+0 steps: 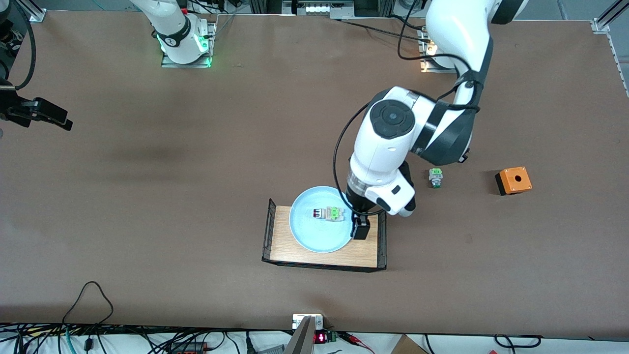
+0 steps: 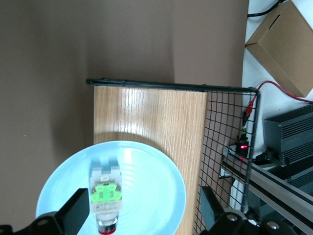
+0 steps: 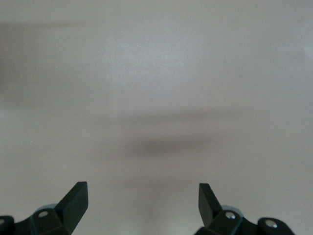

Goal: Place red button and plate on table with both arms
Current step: 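Lower the left gripper and grasp the white-green switch on the plate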

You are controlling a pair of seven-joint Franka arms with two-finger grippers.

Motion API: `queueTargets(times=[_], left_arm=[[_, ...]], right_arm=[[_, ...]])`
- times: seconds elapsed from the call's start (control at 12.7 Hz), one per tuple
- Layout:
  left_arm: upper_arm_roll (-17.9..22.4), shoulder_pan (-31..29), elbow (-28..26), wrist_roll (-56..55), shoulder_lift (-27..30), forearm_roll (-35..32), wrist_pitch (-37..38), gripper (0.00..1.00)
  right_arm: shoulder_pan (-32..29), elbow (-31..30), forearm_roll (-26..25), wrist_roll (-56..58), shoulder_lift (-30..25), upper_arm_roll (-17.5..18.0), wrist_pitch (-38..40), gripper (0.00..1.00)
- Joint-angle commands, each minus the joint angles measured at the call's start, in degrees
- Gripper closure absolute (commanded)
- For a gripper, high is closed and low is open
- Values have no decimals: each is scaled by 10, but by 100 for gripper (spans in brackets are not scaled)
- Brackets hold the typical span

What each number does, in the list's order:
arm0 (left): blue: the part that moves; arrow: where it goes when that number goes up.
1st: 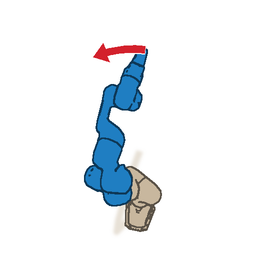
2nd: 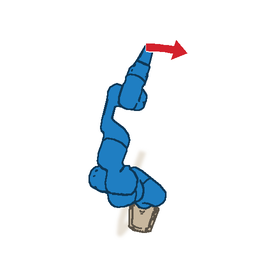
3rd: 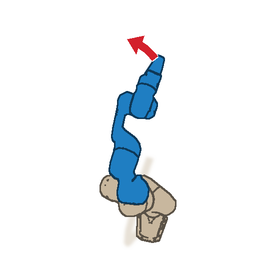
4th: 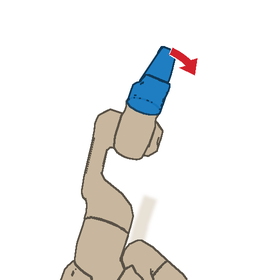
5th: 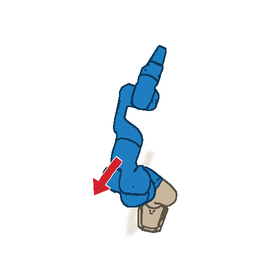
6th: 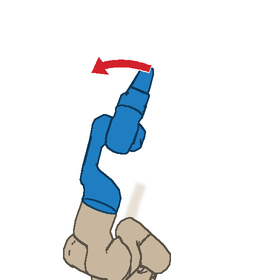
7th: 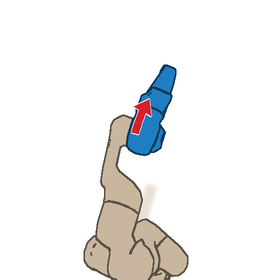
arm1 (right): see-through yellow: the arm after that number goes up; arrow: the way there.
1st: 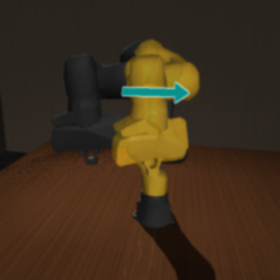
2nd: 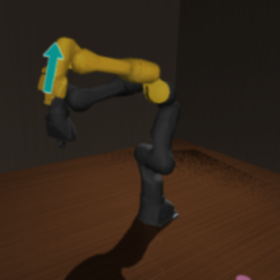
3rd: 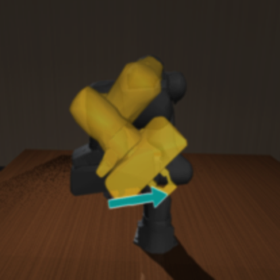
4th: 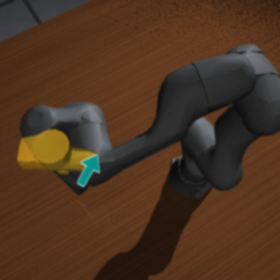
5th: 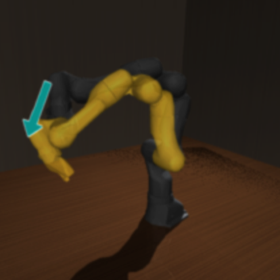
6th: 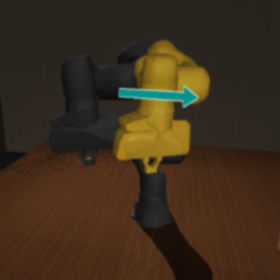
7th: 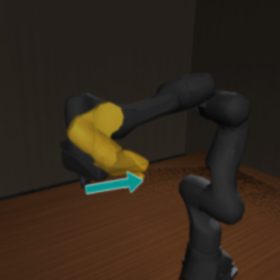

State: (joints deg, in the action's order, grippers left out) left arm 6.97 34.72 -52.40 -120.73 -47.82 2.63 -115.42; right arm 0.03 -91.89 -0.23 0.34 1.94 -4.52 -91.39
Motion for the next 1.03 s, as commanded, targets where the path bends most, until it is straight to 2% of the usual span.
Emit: queueTargets(times=[0.0,0.71,0.95], left_arm=[[23,22,41,-5,-39,-4,-8,0],[27,58,31,31,-69,-30,-6,0],[28,58,31,31,-75,-34,-6,5]], right_arm=[[-6,7,-6,7,3,4,1,0],[-8,7,-6,7,6,3,1,0],[-8,7,-6,7,6,3,1,0]])
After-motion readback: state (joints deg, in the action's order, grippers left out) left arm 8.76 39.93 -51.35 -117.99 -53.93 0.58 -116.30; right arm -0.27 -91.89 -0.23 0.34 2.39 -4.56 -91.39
